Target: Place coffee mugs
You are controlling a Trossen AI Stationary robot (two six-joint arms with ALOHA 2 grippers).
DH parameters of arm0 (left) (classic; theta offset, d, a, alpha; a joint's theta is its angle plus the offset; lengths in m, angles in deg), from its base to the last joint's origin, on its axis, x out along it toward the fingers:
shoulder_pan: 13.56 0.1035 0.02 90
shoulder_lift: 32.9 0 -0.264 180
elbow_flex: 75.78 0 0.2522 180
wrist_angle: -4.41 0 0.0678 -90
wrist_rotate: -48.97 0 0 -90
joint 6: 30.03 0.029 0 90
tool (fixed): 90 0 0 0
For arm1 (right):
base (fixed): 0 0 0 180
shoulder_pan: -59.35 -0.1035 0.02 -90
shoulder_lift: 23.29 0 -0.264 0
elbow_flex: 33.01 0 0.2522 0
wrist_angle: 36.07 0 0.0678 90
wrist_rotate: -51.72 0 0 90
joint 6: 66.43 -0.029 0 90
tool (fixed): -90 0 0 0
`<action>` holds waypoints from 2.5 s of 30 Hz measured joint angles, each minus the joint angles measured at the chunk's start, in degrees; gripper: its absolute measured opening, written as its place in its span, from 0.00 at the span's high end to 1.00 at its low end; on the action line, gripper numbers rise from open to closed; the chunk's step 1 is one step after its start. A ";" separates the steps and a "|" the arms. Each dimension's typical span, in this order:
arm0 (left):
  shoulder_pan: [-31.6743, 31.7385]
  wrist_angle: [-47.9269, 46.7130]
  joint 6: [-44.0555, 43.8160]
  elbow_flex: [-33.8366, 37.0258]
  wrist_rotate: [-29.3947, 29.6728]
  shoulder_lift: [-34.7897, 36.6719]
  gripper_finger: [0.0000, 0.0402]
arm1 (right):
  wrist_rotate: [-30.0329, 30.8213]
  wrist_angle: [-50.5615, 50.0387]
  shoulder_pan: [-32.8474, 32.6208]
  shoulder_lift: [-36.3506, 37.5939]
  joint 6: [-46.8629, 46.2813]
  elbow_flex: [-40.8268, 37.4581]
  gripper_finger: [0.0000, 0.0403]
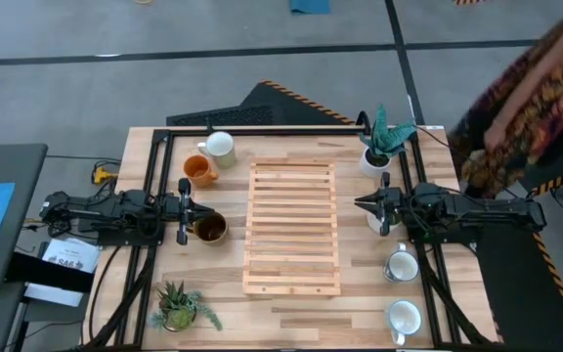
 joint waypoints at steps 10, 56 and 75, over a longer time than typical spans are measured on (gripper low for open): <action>0.00 0.00 0.00 0.00 0.00 -0.02 1.00 | 0.01 0.00 0.00 0.02 0.00 -0.02 0.82; -0.01 -0.01 0.00 0.00 -0.02 -0.01 1.00 | 0.04 14.47 0.01 -0.37 -3.32 0.00 0.82; -0.01 -0.01 0.00 0.00 -0.02 -0.09 1.00 | 21.50 -32.06 -3.77 -20.65 -21.48 40.80 0.71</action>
